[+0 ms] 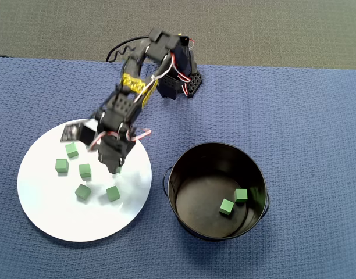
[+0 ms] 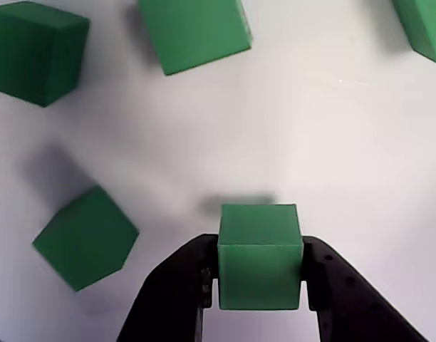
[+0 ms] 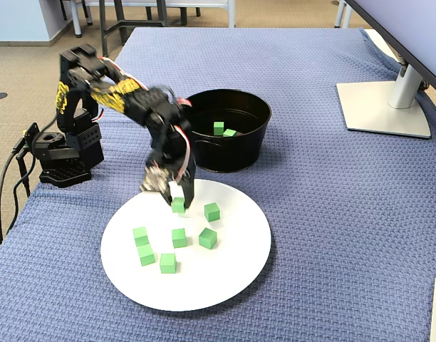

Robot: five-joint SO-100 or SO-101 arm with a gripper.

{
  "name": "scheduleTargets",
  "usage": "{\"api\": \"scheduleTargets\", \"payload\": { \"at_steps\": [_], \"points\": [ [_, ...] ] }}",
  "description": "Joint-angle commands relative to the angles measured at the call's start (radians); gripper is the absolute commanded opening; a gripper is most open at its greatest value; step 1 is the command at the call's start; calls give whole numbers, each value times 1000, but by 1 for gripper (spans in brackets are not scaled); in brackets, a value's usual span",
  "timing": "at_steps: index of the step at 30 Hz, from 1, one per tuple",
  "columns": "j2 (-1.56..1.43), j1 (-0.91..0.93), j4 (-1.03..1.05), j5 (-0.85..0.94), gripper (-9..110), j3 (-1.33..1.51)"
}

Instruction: Pick up the green cubes from the white plate and place them in the black recipient

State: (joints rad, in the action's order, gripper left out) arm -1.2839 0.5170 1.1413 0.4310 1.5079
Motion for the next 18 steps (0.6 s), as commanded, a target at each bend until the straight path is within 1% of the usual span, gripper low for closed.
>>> {"api": "scheduleTargets", "payload": {
  "at_steps": [1,5,8,12,18],
  "points": [
    [-279,38,31,-64,0,15],
    [-425,3,115,-137,0,-11],
    [-525,-80,127,-202,0,-12],
    [-594,-287,115,-311,0,14],
    [-589,-623,-18,-416,0,83]
  ]
}}
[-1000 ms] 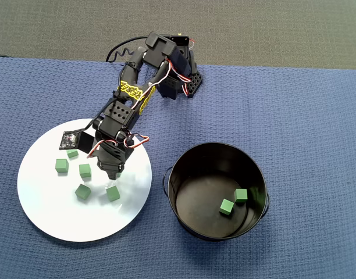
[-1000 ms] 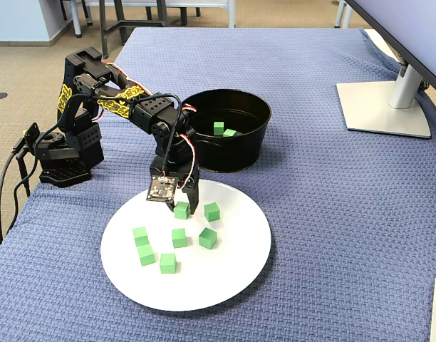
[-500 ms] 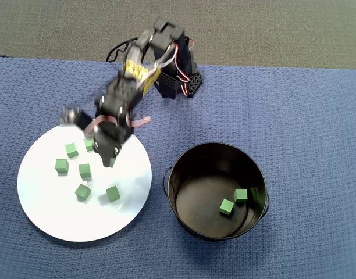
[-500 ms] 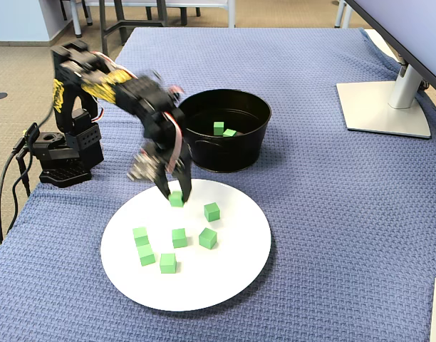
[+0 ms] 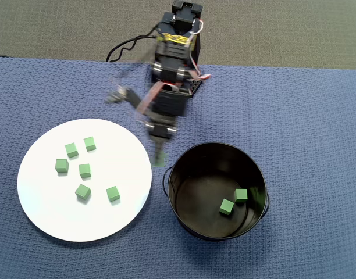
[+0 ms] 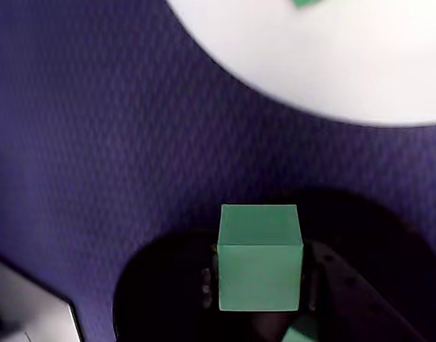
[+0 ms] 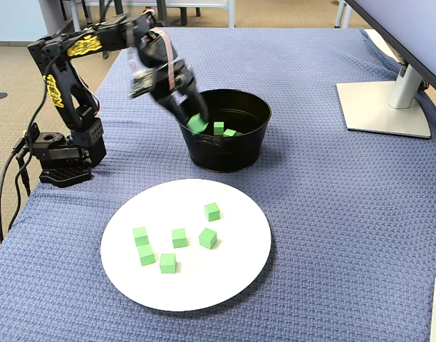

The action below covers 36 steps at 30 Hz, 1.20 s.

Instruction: Pick up the green cubes from the white plate and place them in the black recipient

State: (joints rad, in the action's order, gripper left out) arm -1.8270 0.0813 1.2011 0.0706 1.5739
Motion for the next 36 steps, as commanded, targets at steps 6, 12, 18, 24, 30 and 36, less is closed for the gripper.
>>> {"api": "scheduleTargets", "payload": {
  "at_steps": [6,12,18,24,30,36],
  "points": [
    [83,-383,-147,-141,0,-9],
    [178,-442,-110,-34,32,-101],
    [72,-261,28,21,25,-213],
    [-8,6,261,288,22,-270],
    [-67,282,23,629,22,104],
    [-52,483,-137,902,23,287]
  ]
}}
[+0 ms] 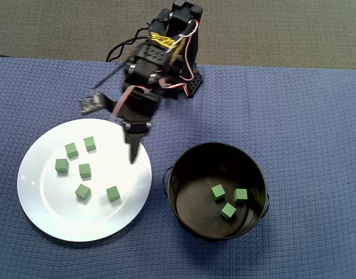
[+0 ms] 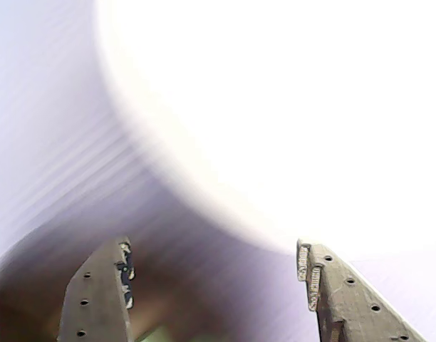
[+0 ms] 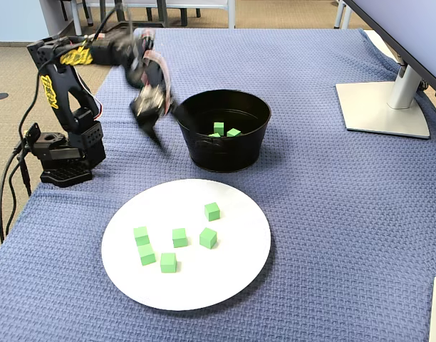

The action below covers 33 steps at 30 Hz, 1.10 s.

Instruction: Pick up the green cubes from the white plate and place them in the black recipient

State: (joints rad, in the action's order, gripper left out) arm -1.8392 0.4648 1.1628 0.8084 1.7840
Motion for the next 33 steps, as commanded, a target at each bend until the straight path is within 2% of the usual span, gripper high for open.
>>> {"api": "scheduleTargets", "payload": {
  "at_steps": [1,3,9,13,25,33],
  "points": [
    [-40,124,-133,204,23,103],
    [-28,161,-170,275,23,121],
    [17,239,-106,466,23,95],
    [44,321,-172,561,23,127],
    [183,439,-273,655,23,144],
    [264,442,-334,629,22,118]
  ]
}}
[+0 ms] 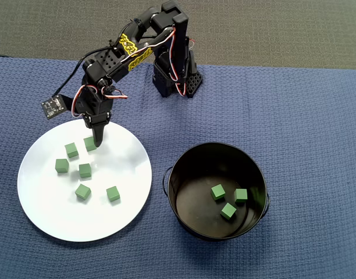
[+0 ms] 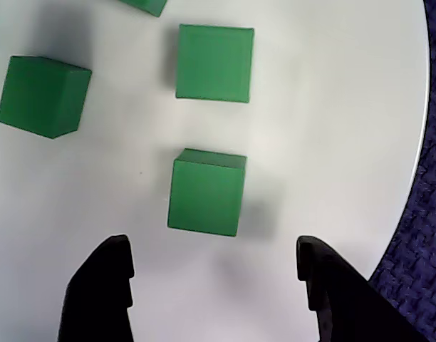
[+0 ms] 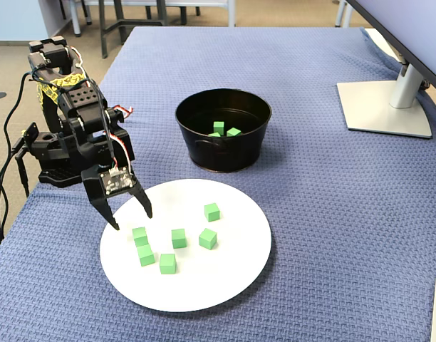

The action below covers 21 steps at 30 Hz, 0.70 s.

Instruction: Pick up the green cubes from the white plate and place them in the black recipient

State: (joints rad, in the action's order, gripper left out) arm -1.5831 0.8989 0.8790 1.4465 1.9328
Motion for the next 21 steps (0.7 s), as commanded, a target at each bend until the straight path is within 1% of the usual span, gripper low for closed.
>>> {"api": "scheduleTargets", "payload": {
  "at_steps": [1,10,15,21],
  "points": [
    [18,9,-80,-21,22,-26],
    [72,0,-133,-87,21,-34],
    [92,0,-170,-95,21,-28],
    [100,-8,-187,-106,17,-15]
  ]
}}
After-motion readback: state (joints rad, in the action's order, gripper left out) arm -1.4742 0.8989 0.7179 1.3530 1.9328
